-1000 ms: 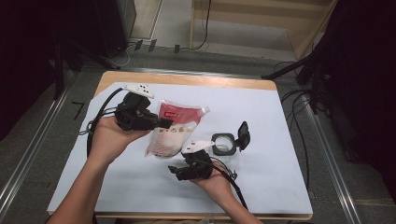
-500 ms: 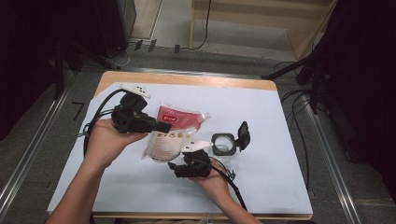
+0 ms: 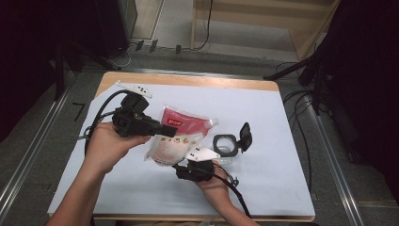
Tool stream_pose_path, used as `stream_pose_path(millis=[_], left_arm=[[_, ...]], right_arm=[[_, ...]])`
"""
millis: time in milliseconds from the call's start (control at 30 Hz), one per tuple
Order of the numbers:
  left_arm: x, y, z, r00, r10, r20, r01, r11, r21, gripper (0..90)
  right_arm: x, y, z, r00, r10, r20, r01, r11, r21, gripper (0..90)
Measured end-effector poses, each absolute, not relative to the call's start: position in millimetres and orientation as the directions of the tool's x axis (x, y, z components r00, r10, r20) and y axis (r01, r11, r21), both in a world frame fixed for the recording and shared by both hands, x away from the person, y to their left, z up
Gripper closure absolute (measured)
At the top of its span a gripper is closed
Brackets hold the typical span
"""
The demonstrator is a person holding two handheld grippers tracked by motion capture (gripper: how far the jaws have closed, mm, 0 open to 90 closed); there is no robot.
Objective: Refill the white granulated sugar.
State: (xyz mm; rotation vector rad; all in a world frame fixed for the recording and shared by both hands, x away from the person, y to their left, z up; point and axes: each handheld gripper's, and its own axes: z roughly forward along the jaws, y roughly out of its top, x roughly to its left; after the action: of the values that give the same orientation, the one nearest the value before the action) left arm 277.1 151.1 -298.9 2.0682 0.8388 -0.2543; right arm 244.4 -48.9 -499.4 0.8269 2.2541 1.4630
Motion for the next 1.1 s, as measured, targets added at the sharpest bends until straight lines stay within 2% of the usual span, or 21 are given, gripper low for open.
stream_pose_path(millis=[100, 200, 233, 300, 367, 433, 633, 767, 867, 967, 1100], left_arm=[[279.8, 152.9, -301.9, 0.74, 0.461, -0.49, 0.662, -0.376, 0.648, 88.0], [281.8, 151.1, -305.6, 0.734, 0.486, -0.475, 0.665, -0.373, 0.647, 87.4], [282.4, 150.4, -306.6, 0.735, 0.492, -0.466, 0.661, -0.371, 0.652, 87.3], [283.0, 148.8, -307.8, 0.738, 0.51, -0.443, 0.654, -0.378, 0.655, 87.0], [283.0, 147.6, -308.4, 0.741, 0.518, -0.426, 0.647, -0.385, 0.658, 86.5], [283.0, 146.2, -309.2, 0.743, 0.526, -0.413, 0.641, -0.384, 0.665, 85.8], [284.7, 140.7, -315.9, 0.758, 0.518, -0.396, 0.615, -0.368, 0.697, 83.0], [287.1, 134.9, -325.5, 0.791, 0.513, -0.333, 0.567, -0.408, 0.716, 79.8], [288.2, 131.9, -331.8, 0.807, 0.497, -0.318, 0.542, -0.411, 0.733, 77.1], [287.5, 128.0, -338.2, 0.832, 0.492, -0.258, 0.491, -0.433, 0.756, 76.0], [291.4, 126.5, -343.6, 0.803, 0.492, -0.337, 0.55, -0.39, 0.739, 78.3]], right_arm=[[243.2, -51.1, -502.6, -0.77, 0.637, 0.032, 0.275, 0.286, 0.918, 43.4], [238.7, -50.4, -499.2, -0.804, 0.592, 0.061, 0.264, 0.262, 0.928, 44.8], [236.7, -48.1, -496.5, -0.808, 0.588, 0.043, 0.255, 0.283, 0.924, 47.2], [234.4, -43.6, -494.6, -0.819, 0.573, 0.016, 0.243, 0.322, 0.915, 46.0], [233.0, -41.6, -494.1, -0.841, 0.539, 0.05, 0.265, 0.328, 0.907, 46.8], [233.2, -40.7, -493.7, -0.849, 0.524, 0.069, 0.282, 0.338, 0.898, 51.8], [235.8, -41.2, -489.5, -0.865, 0.491, 0.108, 0.313, 0.358, 0.88, 51.4], [231.7, -38.3, -484.5, -0.886, 0.455, 0.089, 0.286, 0.384, 0.878, 51.4], [231.4, -38.5, -481.9, -0.89, 0.431, 0.146, 0.32, 0.366, 0.874, 51.5], [233.3, -41.2, -479.3, -0.888, 0.417, 0.193, 0.348, 0.336, 0.875, 51.5], [234.7, -43.8, -476.8, -0.882, 0.415, 0.222, 0.371, 0.322, 0.871, 51.6]])
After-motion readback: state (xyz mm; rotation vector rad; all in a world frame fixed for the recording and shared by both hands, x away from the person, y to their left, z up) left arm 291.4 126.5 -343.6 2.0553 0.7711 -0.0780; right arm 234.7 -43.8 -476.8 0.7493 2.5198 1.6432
